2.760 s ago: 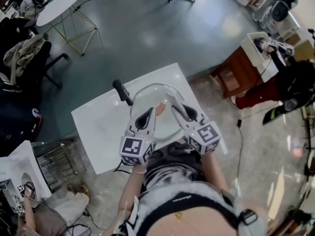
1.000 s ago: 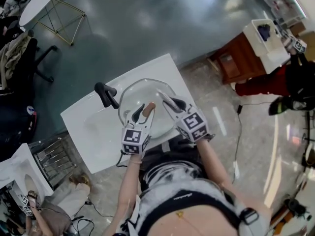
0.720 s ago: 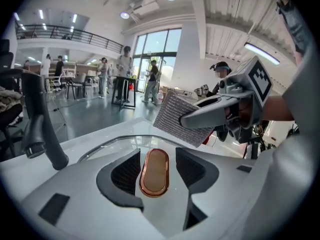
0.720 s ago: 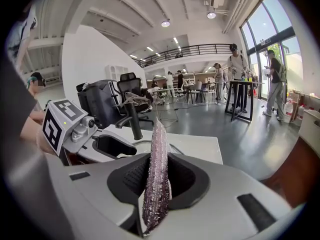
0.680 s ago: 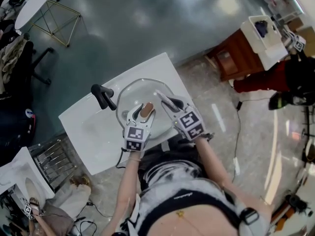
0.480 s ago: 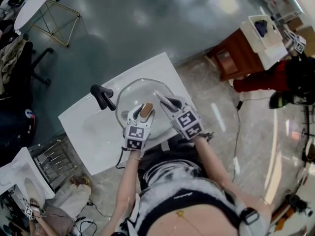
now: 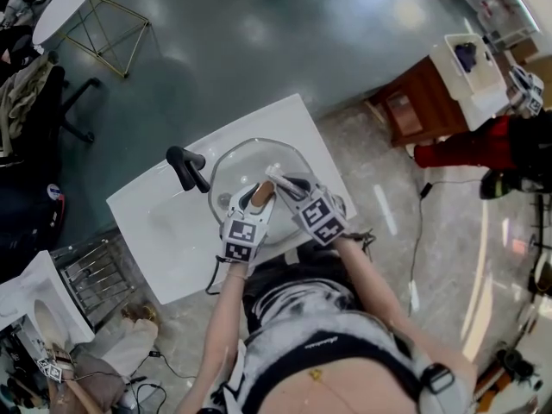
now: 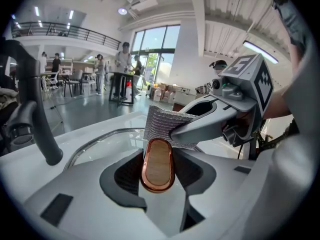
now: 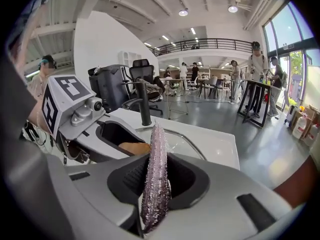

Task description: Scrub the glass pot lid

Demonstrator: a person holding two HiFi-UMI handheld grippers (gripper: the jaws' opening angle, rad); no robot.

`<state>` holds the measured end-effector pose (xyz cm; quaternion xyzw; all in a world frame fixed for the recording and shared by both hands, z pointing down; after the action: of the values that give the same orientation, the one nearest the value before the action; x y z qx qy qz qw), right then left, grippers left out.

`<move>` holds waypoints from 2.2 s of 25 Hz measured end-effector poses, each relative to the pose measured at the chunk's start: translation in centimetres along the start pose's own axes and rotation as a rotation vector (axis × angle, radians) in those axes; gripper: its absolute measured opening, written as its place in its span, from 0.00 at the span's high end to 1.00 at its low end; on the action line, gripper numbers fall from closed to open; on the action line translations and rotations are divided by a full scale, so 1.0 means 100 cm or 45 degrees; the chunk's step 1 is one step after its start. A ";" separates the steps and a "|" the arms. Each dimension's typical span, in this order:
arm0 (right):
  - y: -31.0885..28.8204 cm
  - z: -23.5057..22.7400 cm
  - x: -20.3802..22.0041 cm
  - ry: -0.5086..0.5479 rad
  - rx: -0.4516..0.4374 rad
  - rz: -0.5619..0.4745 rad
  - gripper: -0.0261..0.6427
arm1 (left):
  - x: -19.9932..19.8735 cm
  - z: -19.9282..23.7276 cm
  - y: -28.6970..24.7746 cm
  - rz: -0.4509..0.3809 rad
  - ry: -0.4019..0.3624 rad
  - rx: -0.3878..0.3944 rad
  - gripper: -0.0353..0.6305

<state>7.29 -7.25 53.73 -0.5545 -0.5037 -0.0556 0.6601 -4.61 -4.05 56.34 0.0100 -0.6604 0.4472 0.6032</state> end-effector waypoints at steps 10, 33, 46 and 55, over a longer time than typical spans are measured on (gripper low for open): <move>-0.008 0.004 0.003 0.030 -0.037 0.012 0.84 | 0.002 0.000 -0.001 0.013 -0.022 -0.015 0.68; -0.028 -0.049 0.007 0.047 0.118 0.088 0.83 | 0.001 -0.002 -0.003 0.034 -0.028 -0.023 0.68; -0.014 -0.035 0.019 0.073 0.130 0.107 0.82 | 0.001 -0.002 -0.004 0.045 -0.027 -0.023 0.68; -0.002 -0.009 0.025 0.089 0.015 0.082 0.82 | 0.001 -0.003 -0.005 0.043 -0.035 -0.034 0.68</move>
<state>8.93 -6.84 55.83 -0.5644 -0.4626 -0.0508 0.6818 -4.16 -4.11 56.63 -0.0029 -0.6747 0.4483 0.5864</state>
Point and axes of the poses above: the fingertips, and each gripper's own axes: y backward along the fingers, z to its left, x out of its underside, the point moved 8 cm from there along y, backward along the fingers, and after that the axes turned 5 degrees about -y, right-handed, at the moved point
